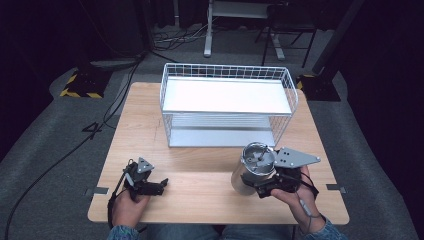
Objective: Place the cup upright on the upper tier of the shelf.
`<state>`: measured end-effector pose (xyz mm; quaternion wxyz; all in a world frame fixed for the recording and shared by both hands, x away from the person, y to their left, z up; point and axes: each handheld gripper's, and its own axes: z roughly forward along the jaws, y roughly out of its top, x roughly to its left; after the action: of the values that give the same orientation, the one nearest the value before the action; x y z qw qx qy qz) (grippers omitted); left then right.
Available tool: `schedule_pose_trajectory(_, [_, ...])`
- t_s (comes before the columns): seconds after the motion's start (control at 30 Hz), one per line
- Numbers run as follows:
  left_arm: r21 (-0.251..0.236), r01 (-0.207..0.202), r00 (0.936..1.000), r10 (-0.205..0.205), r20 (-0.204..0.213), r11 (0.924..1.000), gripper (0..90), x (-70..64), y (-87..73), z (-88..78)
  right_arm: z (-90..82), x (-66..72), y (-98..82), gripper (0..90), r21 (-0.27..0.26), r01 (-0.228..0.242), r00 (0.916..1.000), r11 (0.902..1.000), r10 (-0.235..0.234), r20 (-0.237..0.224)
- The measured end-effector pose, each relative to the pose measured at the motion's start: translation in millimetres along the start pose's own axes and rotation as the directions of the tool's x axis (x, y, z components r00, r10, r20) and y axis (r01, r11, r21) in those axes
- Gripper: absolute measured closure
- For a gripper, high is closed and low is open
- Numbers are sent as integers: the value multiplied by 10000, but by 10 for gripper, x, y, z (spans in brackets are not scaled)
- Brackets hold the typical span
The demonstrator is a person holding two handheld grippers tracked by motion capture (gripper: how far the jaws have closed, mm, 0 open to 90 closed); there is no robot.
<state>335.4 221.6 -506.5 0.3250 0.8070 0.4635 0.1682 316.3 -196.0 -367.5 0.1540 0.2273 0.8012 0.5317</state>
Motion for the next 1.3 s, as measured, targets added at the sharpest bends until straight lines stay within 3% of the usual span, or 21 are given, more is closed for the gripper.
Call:
schedule_pose_trajectory(0.87, [20,7,10000,-7,5,10000,55,-1,-1,-2,-135,-176,523,37,-143,140,9985,9998,-132,529])
schedule_pose_trajectory(1.3, [27,-17,10000,17,-17,10000,54,-11,-27,-26,-140,-288,973,37,-110,485,9963,9988,-476,711])
